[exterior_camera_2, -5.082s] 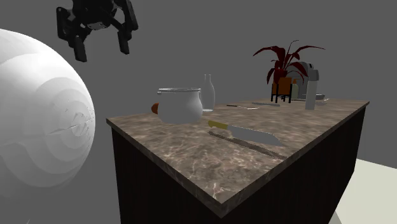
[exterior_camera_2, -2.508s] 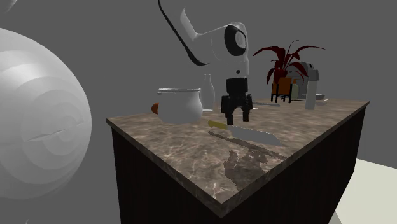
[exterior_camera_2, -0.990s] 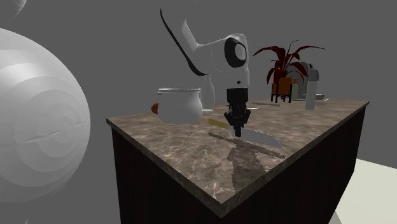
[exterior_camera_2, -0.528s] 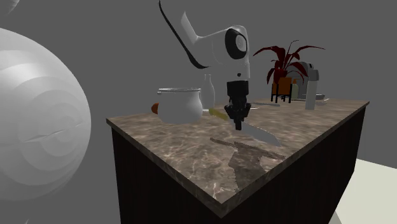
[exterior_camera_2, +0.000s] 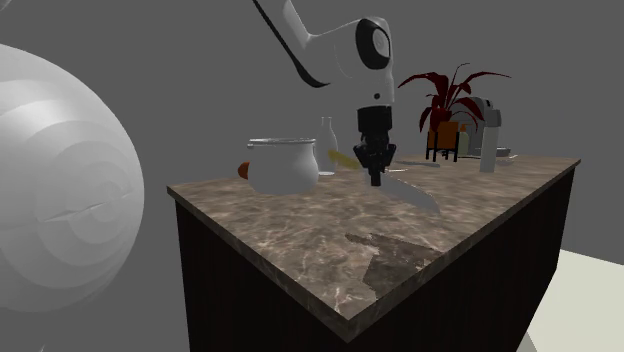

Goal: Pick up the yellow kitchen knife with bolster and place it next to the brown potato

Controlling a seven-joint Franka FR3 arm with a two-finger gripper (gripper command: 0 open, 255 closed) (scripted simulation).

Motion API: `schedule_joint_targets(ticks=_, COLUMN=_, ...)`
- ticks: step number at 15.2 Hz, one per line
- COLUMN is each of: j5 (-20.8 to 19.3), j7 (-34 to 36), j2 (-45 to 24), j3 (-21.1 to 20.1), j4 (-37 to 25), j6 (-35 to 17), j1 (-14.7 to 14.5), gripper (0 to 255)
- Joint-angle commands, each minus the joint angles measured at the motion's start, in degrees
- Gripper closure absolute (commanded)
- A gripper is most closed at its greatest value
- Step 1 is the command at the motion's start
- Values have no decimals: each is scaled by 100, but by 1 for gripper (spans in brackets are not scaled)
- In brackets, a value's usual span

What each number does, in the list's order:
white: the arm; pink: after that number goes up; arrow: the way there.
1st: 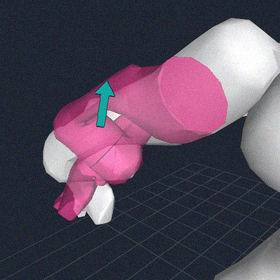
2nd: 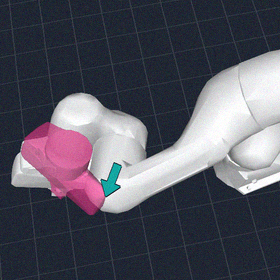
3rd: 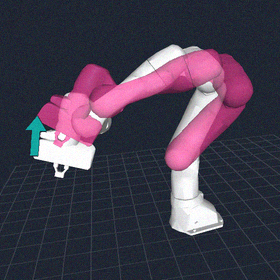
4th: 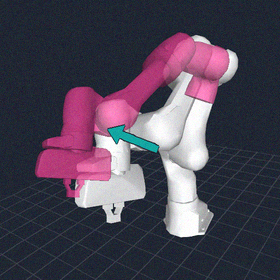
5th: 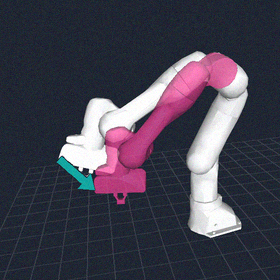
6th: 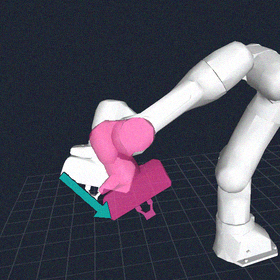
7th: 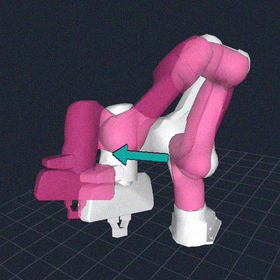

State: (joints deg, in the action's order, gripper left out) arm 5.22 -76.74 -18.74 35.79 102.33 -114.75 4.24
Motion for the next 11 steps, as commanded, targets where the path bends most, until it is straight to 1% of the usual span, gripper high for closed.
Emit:
schedule_joint_targets(ticks=1, j5=-37, j7=23, j2=56, j3=14, j4=-88, j6=138, j1=-17, gripper=255)
schedule_joint_targets(ticks=11, j5=-174, j7=62, j2=270, j3=73, j4=-610, j6=837, j1=-45, gripper=255)
